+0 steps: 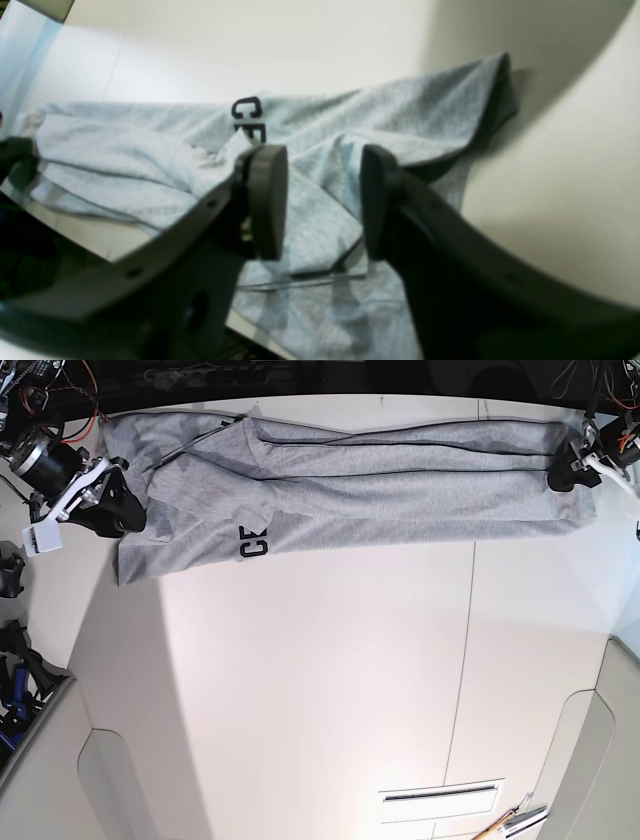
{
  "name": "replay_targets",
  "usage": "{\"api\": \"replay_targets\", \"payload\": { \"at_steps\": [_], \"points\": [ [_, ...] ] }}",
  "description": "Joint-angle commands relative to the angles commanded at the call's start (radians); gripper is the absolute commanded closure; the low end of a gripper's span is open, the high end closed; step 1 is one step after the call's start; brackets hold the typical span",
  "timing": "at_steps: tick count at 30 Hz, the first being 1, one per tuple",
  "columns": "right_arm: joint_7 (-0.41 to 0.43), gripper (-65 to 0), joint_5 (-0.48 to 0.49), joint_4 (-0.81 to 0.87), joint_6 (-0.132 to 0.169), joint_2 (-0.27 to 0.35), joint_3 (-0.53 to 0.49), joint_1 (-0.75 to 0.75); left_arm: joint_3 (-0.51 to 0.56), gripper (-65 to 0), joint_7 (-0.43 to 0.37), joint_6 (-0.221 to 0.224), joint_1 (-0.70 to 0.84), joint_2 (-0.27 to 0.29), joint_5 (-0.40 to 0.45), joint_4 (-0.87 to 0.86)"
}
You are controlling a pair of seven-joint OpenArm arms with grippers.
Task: Fold the T-shirt properly
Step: 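Regrasp the strip ends with both grippers, then fold the strip end held by the left gripper toward the right gripper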
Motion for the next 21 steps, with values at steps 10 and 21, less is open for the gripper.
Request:
{"api": "replay_targets", "payload": {
  "at_steps": [10,21],
  "points": [
    [0.001,-24.2,0.000,0.000,0.000,0.003,0.000,0.001,0.000,0.0,-0.122,0.000,-0.071,-0.041,0.191,0.185],
    [0.000,-24.2,0.015,0.000,0.001,0.003,0.000,0.001,0.090,0.0,-0.100,0.011,-0.026,0.012,0.213,0.636]
  ]
}}
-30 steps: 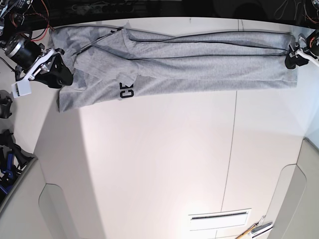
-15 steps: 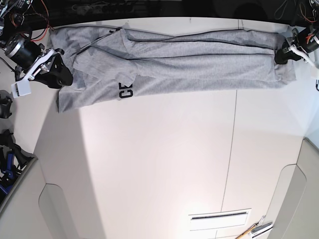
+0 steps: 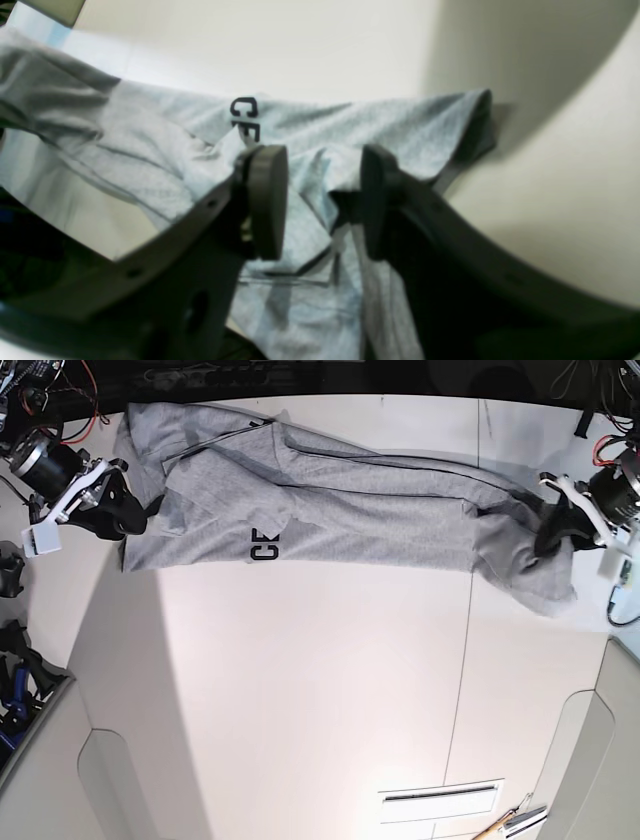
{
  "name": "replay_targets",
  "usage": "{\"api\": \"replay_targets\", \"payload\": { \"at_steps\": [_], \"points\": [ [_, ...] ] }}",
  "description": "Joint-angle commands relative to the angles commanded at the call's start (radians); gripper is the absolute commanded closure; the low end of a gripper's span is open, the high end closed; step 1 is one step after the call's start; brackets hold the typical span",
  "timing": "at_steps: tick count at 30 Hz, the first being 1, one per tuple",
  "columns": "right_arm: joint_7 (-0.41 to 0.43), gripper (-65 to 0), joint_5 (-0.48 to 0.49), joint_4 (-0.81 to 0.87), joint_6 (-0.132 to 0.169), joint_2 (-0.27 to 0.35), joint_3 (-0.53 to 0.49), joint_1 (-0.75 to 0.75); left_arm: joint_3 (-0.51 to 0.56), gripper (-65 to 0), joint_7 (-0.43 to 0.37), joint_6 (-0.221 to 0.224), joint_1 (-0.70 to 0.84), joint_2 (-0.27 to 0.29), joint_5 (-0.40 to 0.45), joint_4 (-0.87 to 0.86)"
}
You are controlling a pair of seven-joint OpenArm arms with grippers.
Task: Fold the T-shirt properly
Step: 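Fold the strip end held by the left gripper toward the right gripper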
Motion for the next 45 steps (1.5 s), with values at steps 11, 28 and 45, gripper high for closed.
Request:
{"api": "replay_targets", "payload": {
  "at_steps": [11,28,45],
  "points": [
    [-0.012,-24.2,-0.004,0.000,-0.001,0.000,0.027,-0.001,0.528,-36.7,-0.117,0.156,-0.096,0.113,0.355,0.010],
    [-0.047,-43.9,0.067,-0.330,0.014,0.062,0.185,-0.011,0.681,-39.7,-0.119,0.187,-0.096,0.237,0.375,0.010],
    [-0.035,-43.6,0.097,-0.406,0.029,-0.023,-0.157,0.003,0.681,-39.7,-0.100,0.187,-0.096,0.237,0.375,0.010]
  ]
}}
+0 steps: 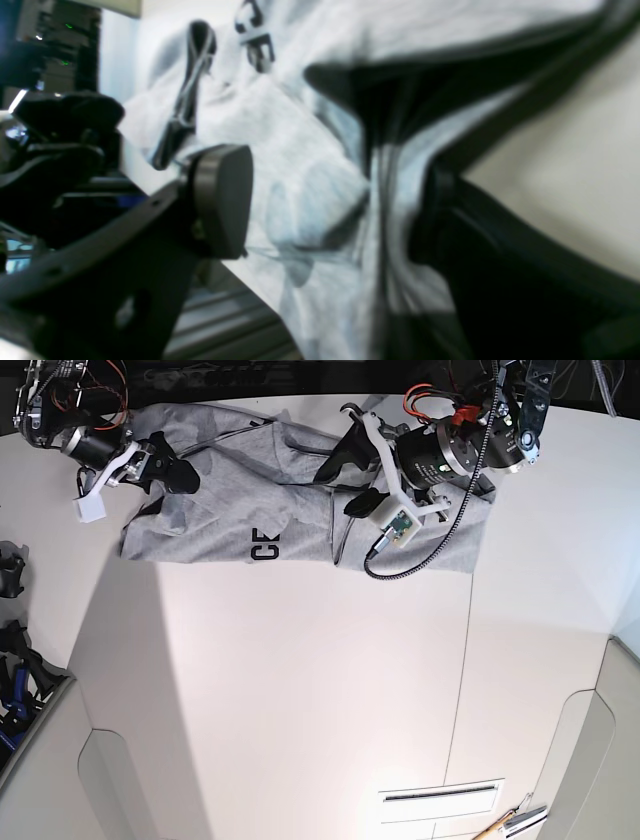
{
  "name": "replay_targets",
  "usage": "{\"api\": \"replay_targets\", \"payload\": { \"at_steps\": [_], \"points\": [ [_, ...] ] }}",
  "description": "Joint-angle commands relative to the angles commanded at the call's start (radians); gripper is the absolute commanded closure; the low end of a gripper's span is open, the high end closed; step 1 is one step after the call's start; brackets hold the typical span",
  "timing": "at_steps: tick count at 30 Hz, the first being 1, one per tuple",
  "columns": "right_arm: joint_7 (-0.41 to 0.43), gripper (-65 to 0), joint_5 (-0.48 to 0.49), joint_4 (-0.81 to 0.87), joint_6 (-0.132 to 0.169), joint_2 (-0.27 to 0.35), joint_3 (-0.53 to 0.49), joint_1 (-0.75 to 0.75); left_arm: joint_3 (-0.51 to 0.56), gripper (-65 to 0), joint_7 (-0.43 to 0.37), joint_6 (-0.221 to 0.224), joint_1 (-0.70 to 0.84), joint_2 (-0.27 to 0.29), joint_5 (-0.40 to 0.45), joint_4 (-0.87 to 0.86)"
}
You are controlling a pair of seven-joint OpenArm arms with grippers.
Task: Fold the T-shirt properly
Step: 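Fold the strip end held by the left gripper toward the right gripper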
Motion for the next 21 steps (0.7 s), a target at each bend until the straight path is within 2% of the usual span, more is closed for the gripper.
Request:
{"api": "replay_targets", "payload": {
  "at_steps": [2,3,4,6,9,12,17,21],
  "points": [
    [0.033,-42.0,-0.059,0.000,-0.001,-0.011,0.000,0.003,0.000,-39.7,0.000,0.000,0.000,0.000,0.000,0.000],
    [0.047,-36.4,-0.091,0.000,-0.002,-0.011,-0.001,0.009,0.000,-39.7,-0.001,0.000,0.000,0.000,0.000,0.000],
    [0.059,-26.7,-0.121,0.000,-0.005,-0.010,-0.001,0.015,0.000,-39.5,-0.001,0.000,0.000,0.000,0.000,0.000],
    [0.068,-1.7,-0.166,0.000,-0.004,-0.010,-0.001,0.036,-0.002,-39.5,-0.001,0.000,-0.001,0.000,0.000,0.004],
    [0.066,0.0,-0.178,0.003,-0.005,0.009,0.005,0.073,-0.024,-39.5,0.000,-0.001,0.000,0.000,0.000,0.045],
    [0.066,0.0,-0.180,0.021,-0.005,0.058,0.048,0.106,-0.082,-39.5,0.018,-0.004,0.003,-0.001,0.000,0.110],
    [0.054,0.0,-0.158,0.096,-0.012,0.184,0.191,0.136,-0.239,-39.5,0.022,-0.003,0.057,-0.002,-0.005,0.106],
    [0.033,0.0,-0.111,0.166,-0.011,0.281,0.256,0.182,-0.259,-39.5,0.019,-0.003,0.108,-0.002,-0.031,0.062]
  ]
}}
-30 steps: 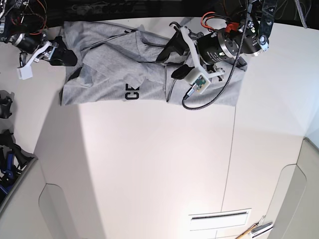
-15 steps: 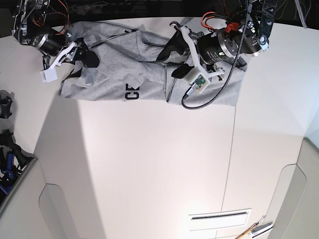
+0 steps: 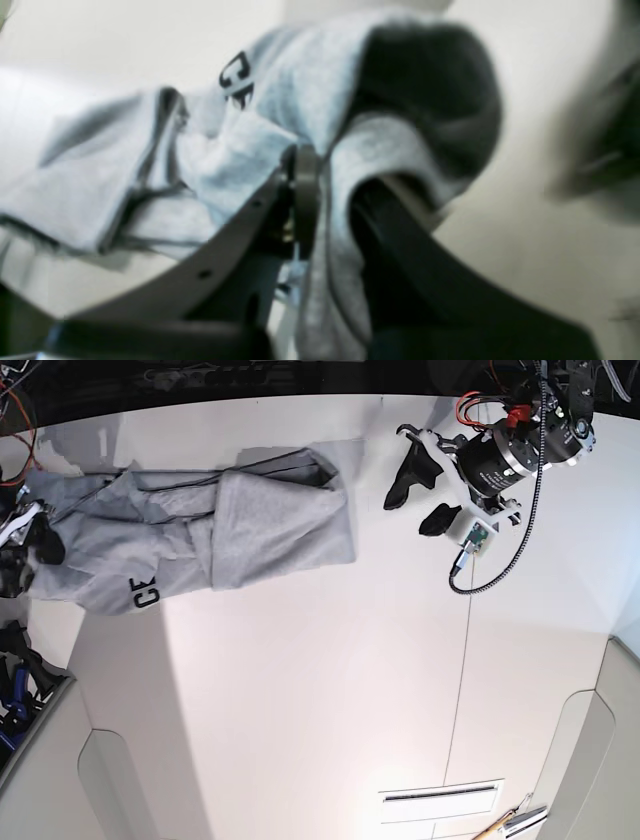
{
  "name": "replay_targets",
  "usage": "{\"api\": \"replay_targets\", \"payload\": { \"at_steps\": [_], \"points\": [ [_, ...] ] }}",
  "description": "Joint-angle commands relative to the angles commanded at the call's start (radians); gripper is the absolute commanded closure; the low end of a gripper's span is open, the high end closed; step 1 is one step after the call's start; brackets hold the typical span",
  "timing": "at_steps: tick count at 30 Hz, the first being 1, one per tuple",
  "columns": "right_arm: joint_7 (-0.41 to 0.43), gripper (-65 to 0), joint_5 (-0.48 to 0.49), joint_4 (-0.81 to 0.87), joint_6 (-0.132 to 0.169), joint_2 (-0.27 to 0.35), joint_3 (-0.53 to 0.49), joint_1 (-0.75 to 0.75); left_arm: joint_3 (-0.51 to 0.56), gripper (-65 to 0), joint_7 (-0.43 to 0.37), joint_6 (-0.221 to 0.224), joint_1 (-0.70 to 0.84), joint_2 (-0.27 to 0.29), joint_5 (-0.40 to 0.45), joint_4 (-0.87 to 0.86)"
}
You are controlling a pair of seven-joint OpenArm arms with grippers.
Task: Fold the T-shirt properly
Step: 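Fold the strip end held by the left gripper toward the right gripper, then grasp the strip end with the right gripper and fold it over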
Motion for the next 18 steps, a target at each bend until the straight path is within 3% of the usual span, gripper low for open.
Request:
{"api": "replay_targets", "payload": {
  "at_steps": [3,6,9,12,14,15,16,18],
  "points": [
    [-0.057,0.0,0.049,0.080,0.005,0.007,-0.013,0.061,0.020,-39.5,-0.013,-0.001,0.016,0.011,-0.029,-0.074],
    [-0.066,0.0,0.046,0.188,0.003,-0.023,-0.108,0.094,0.027,-39.5,-0.029,-0.001,0.010,0.047,-0.028,-0.180],
    [-0.079,0.0,-0.029,0.293,-0.001,-0.104,-0.296,0.092,0.027,-39.5,-0.046,-0.002,0.008,0.052,-0.024,-0.278],
    [-0.093,0.0,-0.151,0.283,-0.008,-0.179,-0.531,0.075,0.027,-39.5,-0.038,-0.002,0.008,0.052,-0.025,-0.323],
    [-0.077,-27.1,-0.238,0.235,-0.016,-0.196,-0.682,0.060,0.027,-39.5,-0.034,-0.003,0.008,0.052,-0.029,-0.322],
    [-0.056,-37.2,-0.278,0.206,-0.016,-0.193,-0.753,0.058,0.027,-39.5,-0.034,-0.009,0.005,0.052,-0.030,-0.319],
    [-0.035,-41.8,-0.327,0.183,-0.016,-0.193,-0.813,0.061,0.027,-39.5,-0.029,-0.009,-0.001,0.052,-0.030,-0.317],
    [0.016,-42.0,-0.417,0.175,-0.016,-0.192,-0.905,0.061,0.017,-39.5,-0.019,-0.010,-0.004,0.051,-0.030,-0.312]
  ]
}}
